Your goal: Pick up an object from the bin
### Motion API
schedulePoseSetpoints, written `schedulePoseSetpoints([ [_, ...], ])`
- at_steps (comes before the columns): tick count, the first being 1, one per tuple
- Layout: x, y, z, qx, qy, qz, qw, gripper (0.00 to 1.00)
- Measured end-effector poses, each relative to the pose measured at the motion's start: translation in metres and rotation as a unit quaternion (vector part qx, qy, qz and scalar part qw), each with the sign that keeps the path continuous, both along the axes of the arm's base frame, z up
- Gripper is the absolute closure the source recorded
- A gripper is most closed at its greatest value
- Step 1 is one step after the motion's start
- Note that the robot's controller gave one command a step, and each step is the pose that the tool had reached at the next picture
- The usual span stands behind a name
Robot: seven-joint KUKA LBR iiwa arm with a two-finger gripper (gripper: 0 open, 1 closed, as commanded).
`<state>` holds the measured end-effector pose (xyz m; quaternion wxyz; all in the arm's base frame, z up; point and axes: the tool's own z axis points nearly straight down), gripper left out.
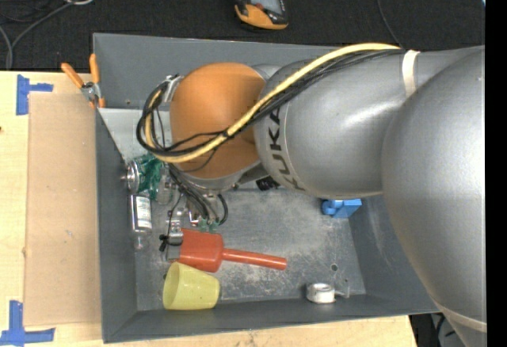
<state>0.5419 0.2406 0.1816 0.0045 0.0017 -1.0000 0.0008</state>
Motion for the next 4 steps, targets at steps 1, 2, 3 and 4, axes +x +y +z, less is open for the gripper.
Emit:
schedulePoseSetpoints([
  [1, 0.002, -0.002, 0.005, 0.001, -0.0035, -0.003, 1.0000, 0.00],
  [2, -0.033, -0.100, -0.112, 0.001, -0.0037, 0.027, 0.9996, 0.00],
  [3, -0.069, -0.058, -0.036, 0.005, -0.0094, 0.167, 0.9859, 0.00],
  [4, -0.069, -0.043, -0.081, -0.001, -0.0012, 0.085, 0.9964, 0.00],
])
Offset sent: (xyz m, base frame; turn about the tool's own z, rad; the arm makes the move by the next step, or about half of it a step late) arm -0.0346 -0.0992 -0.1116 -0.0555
